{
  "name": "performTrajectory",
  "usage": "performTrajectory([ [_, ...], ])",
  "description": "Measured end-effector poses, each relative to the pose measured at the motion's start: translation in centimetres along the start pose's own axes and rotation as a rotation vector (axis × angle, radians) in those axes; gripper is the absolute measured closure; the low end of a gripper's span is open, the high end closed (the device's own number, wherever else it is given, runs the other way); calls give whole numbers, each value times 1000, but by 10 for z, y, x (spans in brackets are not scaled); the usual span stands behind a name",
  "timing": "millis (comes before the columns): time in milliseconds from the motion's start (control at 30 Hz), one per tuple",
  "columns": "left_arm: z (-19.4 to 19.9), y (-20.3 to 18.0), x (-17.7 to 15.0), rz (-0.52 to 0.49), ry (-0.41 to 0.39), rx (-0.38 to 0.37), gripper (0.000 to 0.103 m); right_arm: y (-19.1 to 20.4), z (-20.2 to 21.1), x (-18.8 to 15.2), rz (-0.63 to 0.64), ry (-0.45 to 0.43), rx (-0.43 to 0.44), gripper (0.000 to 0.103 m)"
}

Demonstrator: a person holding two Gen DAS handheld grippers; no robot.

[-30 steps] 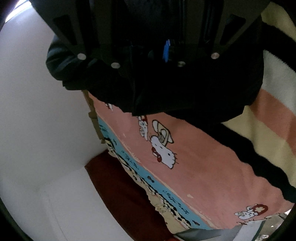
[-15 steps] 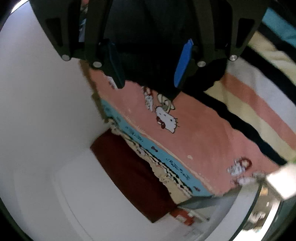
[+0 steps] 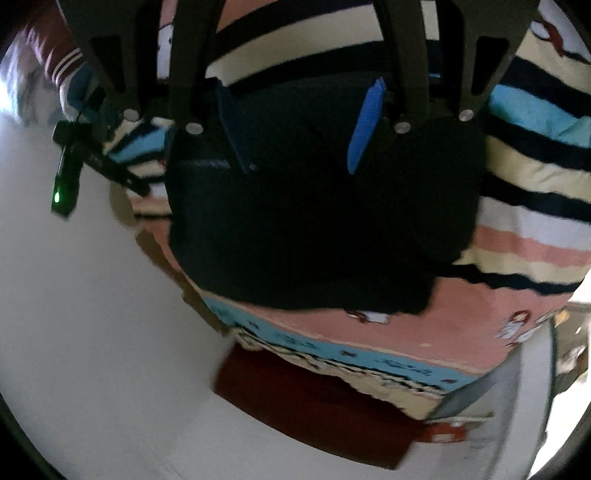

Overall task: Fold large clothes
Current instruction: 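Carry the folded black jacket with both grippers toward the bed's middle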

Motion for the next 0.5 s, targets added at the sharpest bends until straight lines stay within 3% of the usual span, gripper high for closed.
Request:
performTrajectory([
  [200,-37,-55,-4,-141,-6,-54,50,39,-12,-13,109,0,66,30],
  [333,-92,-57,-1,-199,51,-8,50,41,-52,-14,139,60,67,29],
  [500,-145,-42,15,-200,72,44,47,32,-103,-6,134,107,48,23],
])
Point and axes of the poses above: each gripper's, at about its wrist camera, not at the fingertips, and z roughly against the way its jaws point, y to its left, x to its top, the point moved 5 cm from there along -z, roughly the way its jaws point, and after that the axes turned 14 degrees about -y, right-handed, at the moved point
